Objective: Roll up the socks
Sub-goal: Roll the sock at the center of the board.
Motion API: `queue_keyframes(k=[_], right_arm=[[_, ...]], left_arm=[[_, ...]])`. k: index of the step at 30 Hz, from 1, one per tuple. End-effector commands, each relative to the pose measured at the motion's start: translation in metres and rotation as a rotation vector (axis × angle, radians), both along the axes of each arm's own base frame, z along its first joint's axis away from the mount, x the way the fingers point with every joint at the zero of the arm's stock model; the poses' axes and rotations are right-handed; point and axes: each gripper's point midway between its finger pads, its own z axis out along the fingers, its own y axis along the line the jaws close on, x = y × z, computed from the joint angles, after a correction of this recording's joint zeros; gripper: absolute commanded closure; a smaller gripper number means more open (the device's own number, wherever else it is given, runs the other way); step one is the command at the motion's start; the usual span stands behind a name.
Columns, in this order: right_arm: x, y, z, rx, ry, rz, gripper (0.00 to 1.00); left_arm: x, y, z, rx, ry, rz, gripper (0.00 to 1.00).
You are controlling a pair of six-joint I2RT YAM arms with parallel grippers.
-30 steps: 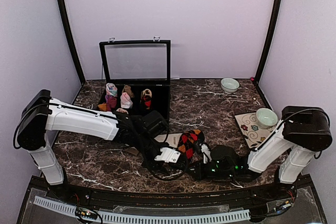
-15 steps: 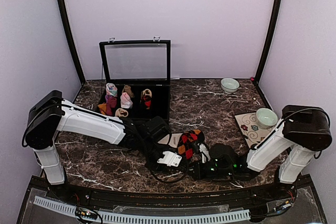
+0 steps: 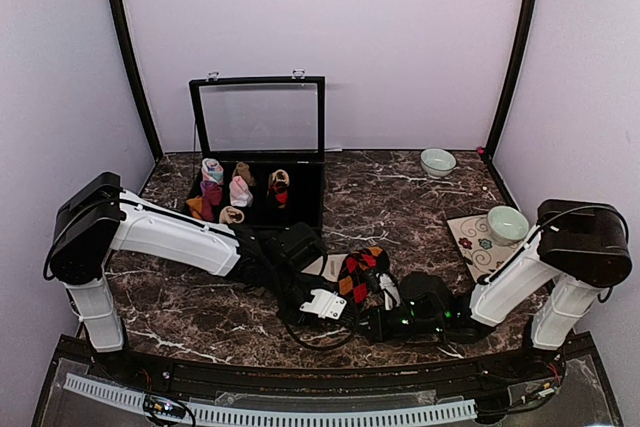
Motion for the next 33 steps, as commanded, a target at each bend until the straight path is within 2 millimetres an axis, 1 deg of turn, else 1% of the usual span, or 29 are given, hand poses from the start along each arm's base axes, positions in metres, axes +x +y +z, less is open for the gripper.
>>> queue_keyframes(k=[1,5,10,13,16,18,21,23,24,25,27,29,33], right_arm=[[-0.027,-0.052,-0.066,-0.281,0.134,0.022,1.00],[-0.027,-0.052,-0.066,-0.278,0.136,0.026,1.00],[-0.029,-0.051,-0.066,-0.273,0.141,0.039,1.00],[-0.029,-0.050,-0.065,-0.277,0.138,0.048,1.00],[-0.029,-0.051,-0.065,-0.283,0.136,0.053,0.99],[-0.029,-0.053,-0.064,-0.285,0.127,0.057,0.96],[-0.025,-0.056,-0.056,-0.254,0.083,0.045,0.85],[-0.025,-0.055,-0.048,-0.224,0.068,0.046,0.85],[-0.019,-0.056,-0.045,-0.233,0.025,0.041,0.78],[-0.017,-0.055,-0.043,-0.236,0.001,0.047,0.76],[-0.014,-0.054,-0.038,-0.239,-0.037,0.056,0.74],[-0.013,-0.056,-0.037,-0.244,-0.059,0.057,0.73],[-0.014,-0.056,-0.017,-0.193,-0.152,0.062,0.72]], left_arm=[[-0.006,0.008,-0.013,0.056,0.023,-0.017,0.62],[0.001,0.011,-0.022,0.081,0.016,-0.001,0.62],[0.016,0.010,-0.027,0.090,0.026,0.042,0.64],[0.017,0.011,-0.030,0.100,0.033,0.040,0.64],[0.015,0.012,-0.034,0.115,0.056,0.043,0.67],[0.013,0.014,-0.038,0.128,0.069,0.045,0.69],[0.010,0.015,-0.041,0.136,0.095,0.049,0.71],[0.008,0.016,-0.041,0.139,0.110,0.046,0.73],[0.009,0.017,-0.041,0.140,0.115,0.047,0.74],[0.009,0.017,-0.042,0.142,0.121,0.048,0.75],[0.010,0.018,-0.043,0.153,0.141,0.056,0.80],[0.009,0.018,-0.043,0.158,0.171,0.068,0.83],[0.005,0.020,-0.042,0.166,0.221,0.074,0.85]])
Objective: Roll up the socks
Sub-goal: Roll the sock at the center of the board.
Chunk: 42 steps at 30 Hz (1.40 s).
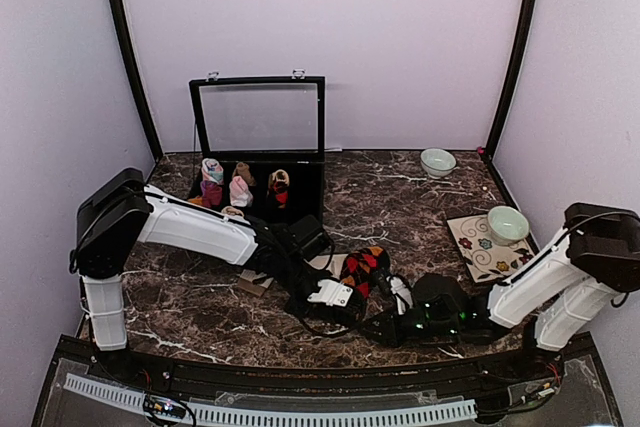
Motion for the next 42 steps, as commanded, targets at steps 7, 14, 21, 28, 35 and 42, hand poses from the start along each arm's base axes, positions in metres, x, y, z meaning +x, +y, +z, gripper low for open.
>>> queue_keyframes(k=[7,14,21,28,35,42], right_arm=[[-0.019,-0.021,0.012,-0.241,-0.417,0.070,0.71],[-0.040,0.010,0.017,-0.489,-0.696,0.259,0.71],[-0.055,0.032,0.010,-0.622,-0.873,0.378,0.71],[-0.039,0.034,0.013,-0.649,-0.964,0.387,0.70],[-0.013,0.043,0.017,-0.610,-0.971,0.383,0.70],[-0.003,0.044,0.003,-0.612,-0.954,0.394,0.71]], left_arm=[[-0.023,0.029,-0.024,0.174,0.222,0.023,0.86],[-0.025,0.034,-0.027,0.241,0.374,0.039,0.86],[-0.027,0.036,-0.030,0.294,0.454,0.045,0.87],[-0.030,0.038,-0.030,0.332,0.501,0.031,0.87],[-0.030,0.038,-0.032,0.344,0.514,0.033,0.87],[-0.028,0.038,-0.031,0.348,0.513,0.026,0.87]])
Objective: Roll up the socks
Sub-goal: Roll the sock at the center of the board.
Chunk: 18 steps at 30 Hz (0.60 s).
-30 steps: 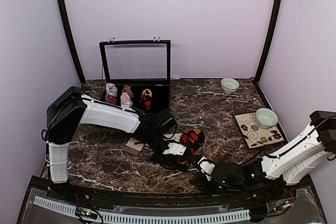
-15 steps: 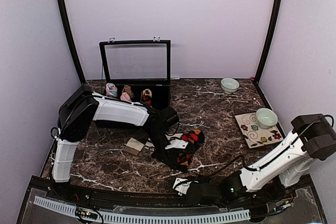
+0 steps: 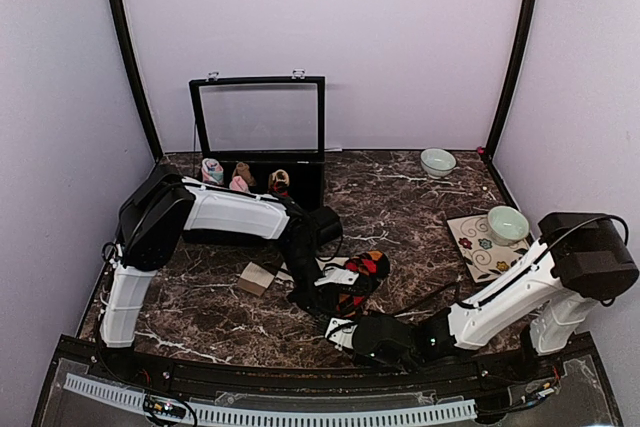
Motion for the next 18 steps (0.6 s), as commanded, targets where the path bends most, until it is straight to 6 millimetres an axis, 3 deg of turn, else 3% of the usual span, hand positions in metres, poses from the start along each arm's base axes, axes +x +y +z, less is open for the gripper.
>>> queue_keyframes(k=[1,13,18], right_arm=[[0.000,0.007,-0.006,0.022,0.010,0.032,0.71],[-0.001,0.004,-0.028,0.042,0.078,-0.011,0.71],[-0.002,-0.014,-0.040,0.032,0.113,-0.053,0.74]], left_arm=[[-0.010,0.032,-0.034,0.180,0.023,-0.021,0.87],[-0.005,0.030,-0.031,0.179,0.024,-0.006,0.84],[-0.004,0.029,-0.023,0.171,0.033,-0.011,0.85]])
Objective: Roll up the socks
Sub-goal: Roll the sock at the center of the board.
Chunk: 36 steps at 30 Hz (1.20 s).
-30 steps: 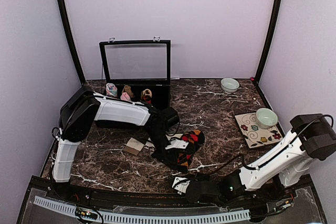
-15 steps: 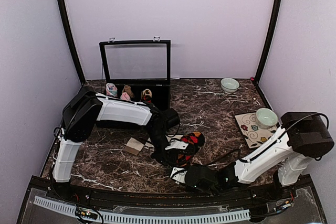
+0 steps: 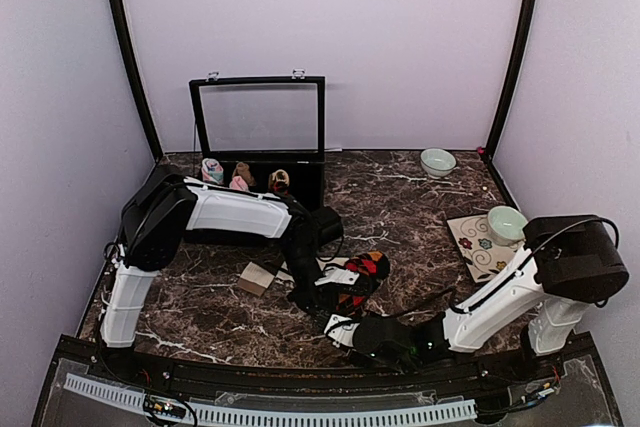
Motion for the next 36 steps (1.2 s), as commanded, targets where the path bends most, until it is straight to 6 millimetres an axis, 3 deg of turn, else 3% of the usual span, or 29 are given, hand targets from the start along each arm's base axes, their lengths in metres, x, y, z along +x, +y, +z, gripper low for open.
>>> queue_keyframes(k=[1,7,12,17,22,25,30,36], right_arm=[[-0.005,-0.031,-0.034,-0.074,0.077,-0.034,0.75],[-0.008,-0.043,-0.042,-0.066,0.117,-0.063,0.85],[-0.010,-0.038,-0.050,-0.071,0.135,-0.060,1.00],[-0.009,-0.042,-0.057,-0.066,0.149,-0.089,1.00],[-0.012,-0.053,-0.060,-0.040,0.198,-0.126,1.00],[-0.015,-0.054,-0.062,-0.030,0.235,-0.140,1.00],[-0.022,-0.055,-0.066,-0.009,0.300,-0.146,1.00],[-0.030,-0.062,-0.074,0.028,0.445,-0.161,1.00]], left_arm=[[-0.004,0.027,-0.023,0.149,0.018,-0.015,0.85],[-0.004,0.028,-0.023,0.151,0.025,-0.019,0.85],[-0.006,0.024,-0.018,0.138,0.043,-0.011,0.80],[0.000,0.022,-0.013,0.118,0.061,0.043,0.62],[0.009,0.022,0.005,0.040,0.072,0.115,0.50],[0.014,0.028,0.015,0.015,0.049,0.147,0.37],[0.028,0.041,0.038,-0.058,-0.025,0.214,0.36],[0.019,0.052,0.059,-0.151,-0.102,0.186,0.35]])
